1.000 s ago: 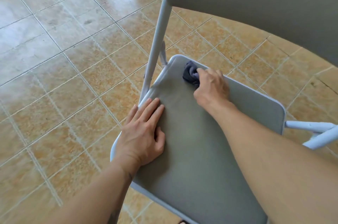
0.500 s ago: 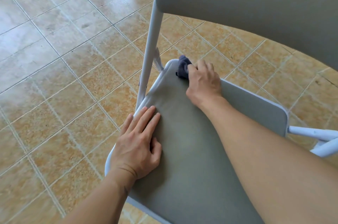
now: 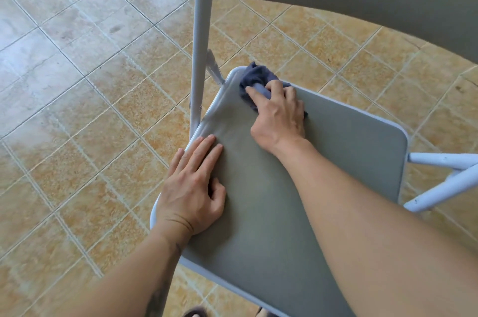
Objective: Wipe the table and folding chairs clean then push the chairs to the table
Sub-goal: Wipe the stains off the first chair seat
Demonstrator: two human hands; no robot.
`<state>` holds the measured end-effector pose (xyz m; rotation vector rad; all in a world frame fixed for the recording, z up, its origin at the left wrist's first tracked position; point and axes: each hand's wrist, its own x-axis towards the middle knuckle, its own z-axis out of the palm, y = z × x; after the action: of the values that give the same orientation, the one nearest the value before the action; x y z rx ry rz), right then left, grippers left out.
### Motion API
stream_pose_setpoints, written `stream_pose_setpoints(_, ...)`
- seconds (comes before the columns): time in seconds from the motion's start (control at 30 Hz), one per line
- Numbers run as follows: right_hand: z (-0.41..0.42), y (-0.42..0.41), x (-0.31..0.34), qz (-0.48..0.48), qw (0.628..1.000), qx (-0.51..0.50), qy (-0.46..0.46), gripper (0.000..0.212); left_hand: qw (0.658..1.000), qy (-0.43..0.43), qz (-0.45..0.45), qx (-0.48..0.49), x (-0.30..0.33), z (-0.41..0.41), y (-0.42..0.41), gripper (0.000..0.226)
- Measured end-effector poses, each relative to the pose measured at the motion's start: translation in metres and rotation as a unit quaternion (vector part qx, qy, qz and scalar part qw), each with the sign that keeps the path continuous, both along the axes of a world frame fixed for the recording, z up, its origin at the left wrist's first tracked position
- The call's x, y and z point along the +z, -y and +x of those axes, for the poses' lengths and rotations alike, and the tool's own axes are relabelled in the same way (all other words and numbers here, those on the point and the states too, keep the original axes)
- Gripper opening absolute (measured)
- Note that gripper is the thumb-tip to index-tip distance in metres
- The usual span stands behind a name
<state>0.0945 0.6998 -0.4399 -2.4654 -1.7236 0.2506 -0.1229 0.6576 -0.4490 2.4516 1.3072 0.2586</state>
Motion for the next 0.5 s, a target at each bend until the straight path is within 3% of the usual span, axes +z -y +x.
stream_pose_setpoints(0.17,0.008,0.024,0.008,0.007,0.998,-0.023,-0.054,0.04,1.0,-0.017,-0.002,0.012,-0.001,-0.011,-0.006,0.065)
stream_pose_setpoints(0.37,0.037,0.135,0.019,-0.006,0.985,-0.17,-0.04,0.041,1.0,-0.027,0.009,-0.001,0.004,0.005,-0.004,0.065)
stream_pose_setpoints(0.5,-0.01,0.173,0.028,0.057,0.954,-0.263,-0.129,0.049,1.0,-0.017,0.016,-0.008,0.005,0.013,-0.005,0.064)
